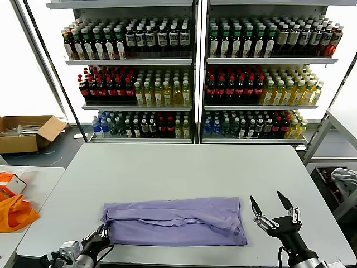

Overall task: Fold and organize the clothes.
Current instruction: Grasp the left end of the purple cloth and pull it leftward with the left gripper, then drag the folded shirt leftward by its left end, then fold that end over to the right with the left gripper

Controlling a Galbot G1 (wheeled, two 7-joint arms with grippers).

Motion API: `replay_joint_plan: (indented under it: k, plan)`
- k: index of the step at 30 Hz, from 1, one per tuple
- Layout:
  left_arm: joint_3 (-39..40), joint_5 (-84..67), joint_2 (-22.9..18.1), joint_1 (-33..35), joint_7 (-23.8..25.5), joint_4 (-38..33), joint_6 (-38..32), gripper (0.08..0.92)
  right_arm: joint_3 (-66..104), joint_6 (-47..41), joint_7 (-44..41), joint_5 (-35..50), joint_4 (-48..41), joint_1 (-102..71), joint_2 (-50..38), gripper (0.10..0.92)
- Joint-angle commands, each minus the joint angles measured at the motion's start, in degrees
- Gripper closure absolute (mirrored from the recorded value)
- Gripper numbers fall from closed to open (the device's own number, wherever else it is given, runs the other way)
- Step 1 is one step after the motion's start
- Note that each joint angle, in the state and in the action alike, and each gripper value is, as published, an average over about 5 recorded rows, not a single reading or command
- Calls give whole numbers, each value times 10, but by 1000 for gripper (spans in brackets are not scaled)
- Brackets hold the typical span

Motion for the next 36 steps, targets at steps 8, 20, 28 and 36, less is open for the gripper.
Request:
replay_joint_plan:
  k: [8, 20, 28, 36]
  plan:
    - [-259, -9, 119, -18, 89, 79, -71, 913, 2, -20, 4, 31, 9, 13, -7, 203]
    - [-322, -23, 243, -29, 177, 141, -123, 913, -6, -30, 8, 41, 8, 33, -15, 203]
    - [-256, -24, 169, -41, 185, 7, -88, 913, 16, -27, 6, 51, 2, 18, -17, 203]
    - [-171, 53, 78, -11, 212, -69, -85, 913, 30, -24, 6, 55, -3, 11, -17, 203]
